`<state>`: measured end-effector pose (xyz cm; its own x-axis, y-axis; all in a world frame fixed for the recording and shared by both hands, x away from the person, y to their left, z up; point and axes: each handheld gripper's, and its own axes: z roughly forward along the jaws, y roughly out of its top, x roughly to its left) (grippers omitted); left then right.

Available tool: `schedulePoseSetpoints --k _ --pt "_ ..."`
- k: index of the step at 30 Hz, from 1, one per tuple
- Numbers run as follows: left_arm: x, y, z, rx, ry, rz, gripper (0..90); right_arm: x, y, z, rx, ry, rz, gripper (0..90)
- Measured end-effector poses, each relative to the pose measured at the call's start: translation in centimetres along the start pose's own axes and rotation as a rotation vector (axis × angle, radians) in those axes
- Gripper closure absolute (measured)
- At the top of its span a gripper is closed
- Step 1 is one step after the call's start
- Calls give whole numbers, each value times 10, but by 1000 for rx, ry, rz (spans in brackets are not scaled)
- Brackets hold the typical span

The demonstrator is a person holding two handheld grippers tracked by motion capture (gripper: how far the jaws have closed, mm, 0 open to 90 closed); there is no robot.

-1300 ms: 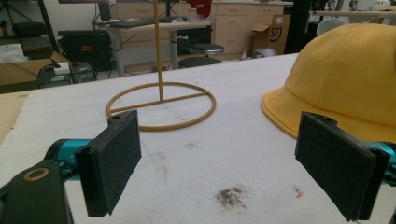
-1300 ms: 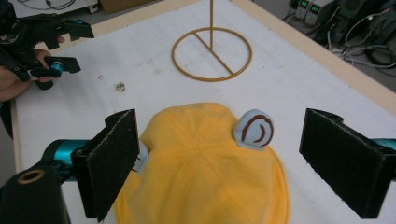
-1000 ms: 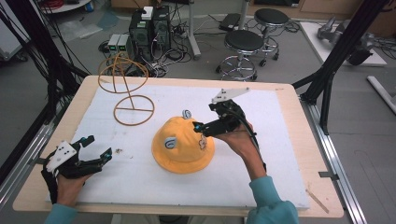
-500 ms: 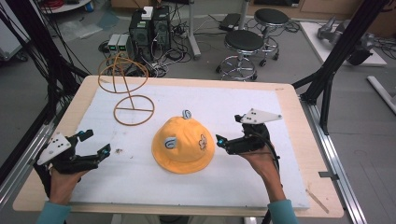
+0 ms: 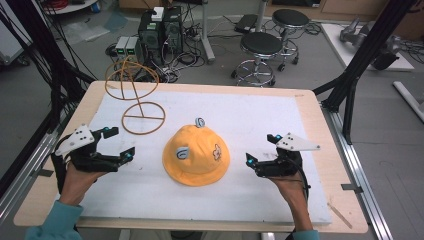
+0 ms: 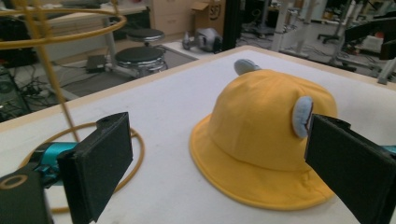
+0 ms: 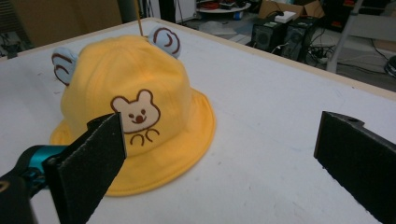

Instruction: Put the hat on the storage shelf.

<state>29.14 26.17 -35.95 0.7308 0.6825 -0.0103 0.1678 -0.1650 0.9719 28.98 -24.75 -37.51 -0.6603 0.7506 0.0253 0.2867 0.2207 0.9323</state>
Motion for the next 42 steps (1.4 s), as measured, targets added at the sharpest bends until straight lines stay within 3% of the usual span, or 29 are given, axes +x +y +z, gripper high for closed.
schedulePoseSetpoints --k 7,17,24,27,40,42 --pt "-10 15 28 51 -56 20 81 -7 -23 -8 -22 -21 33 12" --pt "-22 27 53 95 -113 30 81 -11 -37 -10 -32 -40 53 12" --pt "-30 30 77 178 -147 33 72 -8 -37 -8 -40 -78 40 12" --pt "-35 30 92 233 -164 59 63 -5 -38 -7 -57 -92 33 12" --pt "-44 21 125 341 -156 78 64 -6 -37 -14 -86 -114 34 12" --pt "-45 21 129 369 -149 90 64 -5 -41 -16 -116 -113 23 13"
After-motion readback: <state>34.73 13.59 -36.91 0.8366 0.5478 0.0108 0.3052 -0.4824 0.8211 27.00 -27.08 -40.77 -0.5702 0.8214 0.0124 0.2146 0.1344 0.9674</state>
